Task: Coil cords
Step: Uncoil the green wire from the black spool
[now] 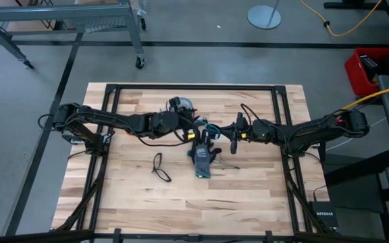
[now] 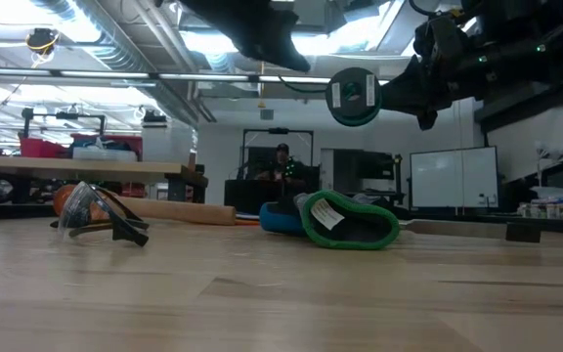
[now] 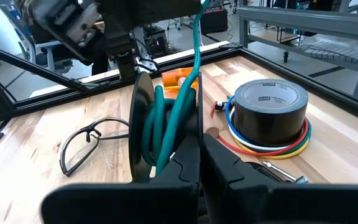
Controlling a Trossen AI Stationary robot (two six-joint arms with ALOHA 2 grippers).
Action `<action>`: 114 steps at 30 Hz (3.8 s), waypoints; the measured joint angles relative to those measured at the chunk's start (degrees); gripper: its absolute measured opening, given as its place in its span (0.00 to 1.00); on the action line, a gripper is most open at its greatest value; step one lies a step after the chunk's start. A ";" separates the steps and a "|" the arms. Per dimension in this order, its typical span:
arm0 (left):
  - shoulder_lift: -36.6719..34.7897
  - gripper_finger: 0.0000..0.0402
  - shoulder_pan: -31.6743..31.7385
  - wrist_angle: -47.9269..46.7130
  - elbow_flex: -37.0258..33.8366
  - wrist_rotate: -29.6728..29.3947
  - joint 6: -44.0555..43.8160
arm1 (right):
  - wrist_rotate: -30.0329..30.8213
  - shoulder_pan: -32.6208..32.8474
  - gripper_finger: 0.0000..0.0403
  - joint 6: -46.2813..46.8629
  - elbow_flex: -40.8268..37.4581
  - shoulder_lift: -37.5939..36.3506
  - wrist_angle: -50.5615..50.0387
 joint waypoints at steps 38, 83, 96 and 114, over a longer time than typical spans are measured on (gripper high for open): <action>0.02 0.32 -5.91 -11.63 0.00 -4.43 17.54 | -1.70 0.00 0.00 4.06 0.00 0.00 0.11; 2.96 0.01 -3.45 3.41 0.85 0.88 23.01 | 4.67 0.00 0.00 8.36 0.02 0.00 -4.43; 2.96 0.00 -6.63 -10.01 1.88 11.51 8.48 | 7.83 -0.02 0.00 8.32 0.02 0.00 3.26; 0.88 0.00 -0.39 -15.64 1.88 -18.05 9.12 | -2.05 -0.01 0.00 15.36 0.02 -0.02 -19.98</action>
